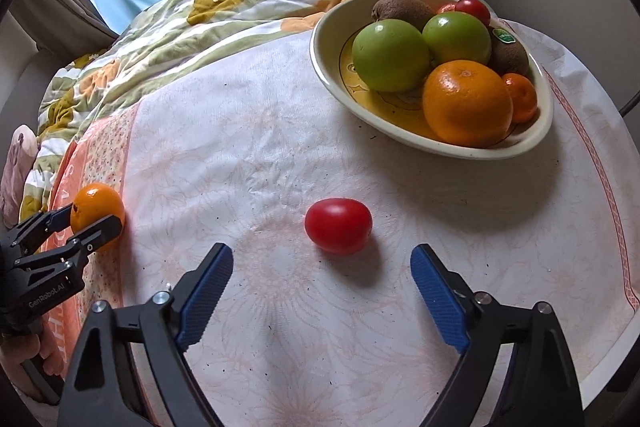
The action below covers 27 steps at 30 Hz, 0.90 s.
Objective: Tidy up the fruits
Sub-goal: 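Grasp the tangerine with the left tool while the right tool grasps the last red tomato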
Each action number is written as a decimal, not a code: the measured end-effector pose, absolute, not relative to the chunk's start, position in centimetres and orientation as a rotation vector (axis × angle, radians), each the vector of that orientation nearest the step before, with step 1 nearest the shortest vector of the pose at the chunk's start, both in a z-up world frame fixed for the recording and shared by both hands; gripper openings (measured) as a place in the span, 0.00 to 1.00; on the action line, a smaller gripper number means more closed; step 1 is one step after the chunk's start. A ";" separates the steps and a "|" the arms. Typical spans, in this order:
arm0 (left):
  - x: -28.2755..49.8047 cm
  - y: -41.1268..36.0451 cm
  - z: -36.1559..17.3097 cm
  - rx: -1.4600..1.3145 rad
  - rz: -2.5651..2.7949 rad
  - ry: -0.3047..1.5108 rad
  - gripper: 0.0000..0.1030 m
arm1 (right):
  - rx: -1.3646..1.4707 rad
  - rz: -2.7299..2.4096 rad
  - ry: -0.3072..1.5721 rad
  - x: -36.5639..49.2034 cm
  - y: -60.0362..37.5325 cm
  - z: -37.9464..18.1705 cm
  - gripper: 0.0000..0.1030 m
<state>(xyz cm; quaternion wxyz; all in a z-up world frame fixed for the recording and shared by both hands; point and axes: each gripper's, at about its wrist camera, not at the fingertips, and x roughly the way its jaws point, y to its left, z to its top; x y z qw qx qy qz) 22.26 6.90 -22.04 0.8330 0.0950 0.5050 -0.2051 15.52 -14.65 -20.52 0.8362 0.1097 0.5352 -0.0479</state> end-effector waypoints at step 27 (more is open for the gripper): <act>19.7 8.4 -21.3 0.165 -0.422 1.072 0.65 | 0.140 -0.138 1.096 17.0 -14.3 -21.6 0.33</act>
